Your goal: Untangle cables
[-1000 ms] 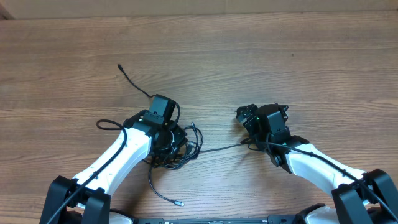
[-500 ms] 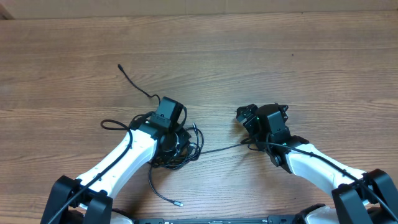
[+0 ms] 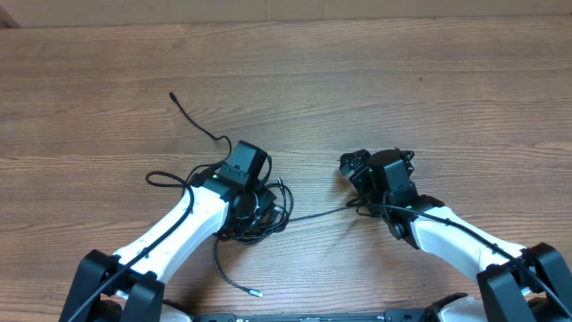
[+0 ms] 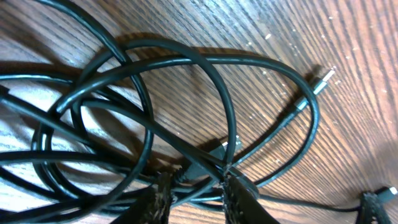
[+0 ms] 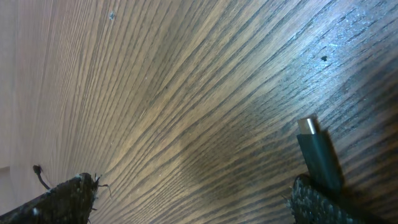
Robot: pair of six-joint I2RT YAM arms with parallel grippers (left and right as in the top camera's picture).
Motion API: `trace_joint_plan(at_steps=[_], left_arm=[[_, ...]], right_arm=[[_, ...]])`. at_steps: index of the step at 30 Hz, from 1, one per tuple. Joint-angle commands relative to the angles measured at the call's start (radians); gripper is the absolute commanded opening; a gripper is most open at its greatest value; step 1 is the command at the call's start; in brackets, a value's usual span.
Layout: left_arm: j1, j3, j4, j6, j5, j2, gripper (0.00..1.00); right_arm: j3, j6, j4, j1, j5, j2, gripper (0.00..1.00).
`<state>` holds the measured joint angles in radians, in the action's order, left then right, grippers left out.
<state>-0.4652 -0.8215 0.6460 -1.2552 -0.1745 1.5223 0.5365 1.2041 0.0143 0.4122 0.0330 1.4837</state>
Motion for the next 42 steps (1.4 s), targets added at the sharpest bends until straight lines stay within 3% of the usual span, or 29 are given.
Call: trace_joint_plan(at_steps=[1,9,13,25,34,42], left_arm=[[-0.008,0.002,0.000,-0.009,0.024,0.043,0.30],[-0.024,0.002,-0.016,-0.009,-0.056,0.173,0.16],[-0.024,0.002,-0.023,-0.009,-0.055,0.204,0.04],[0.020,-0.025,-0.056,0.154,-0.040,0.101,0.04],[0.026,-0.027,-0.047,0.157,0.020,-0.054,0.04],[0.024,-0.026,0.043,0.127,-0.065,-0.049,0.18]], right_arm=[[-0.019,-0.002,-0.024,-0.009,0.026,0.020,0.98],[-0.019,-0.002,-0.024,-0.009,0.026,0.020,0.98],[-0.019,-0.002,-0.024,-0.009,0.026,0.020,0.98],[-0.019,-0.002,-0.024,-0.009,0.026,0.020,0.98],[-0.019,-0.002,-0.024,-0.009,0.026,0.020,0.98],[-0.019,-0.002,-0.024,-0.009,0.026,0.020,0.98]])
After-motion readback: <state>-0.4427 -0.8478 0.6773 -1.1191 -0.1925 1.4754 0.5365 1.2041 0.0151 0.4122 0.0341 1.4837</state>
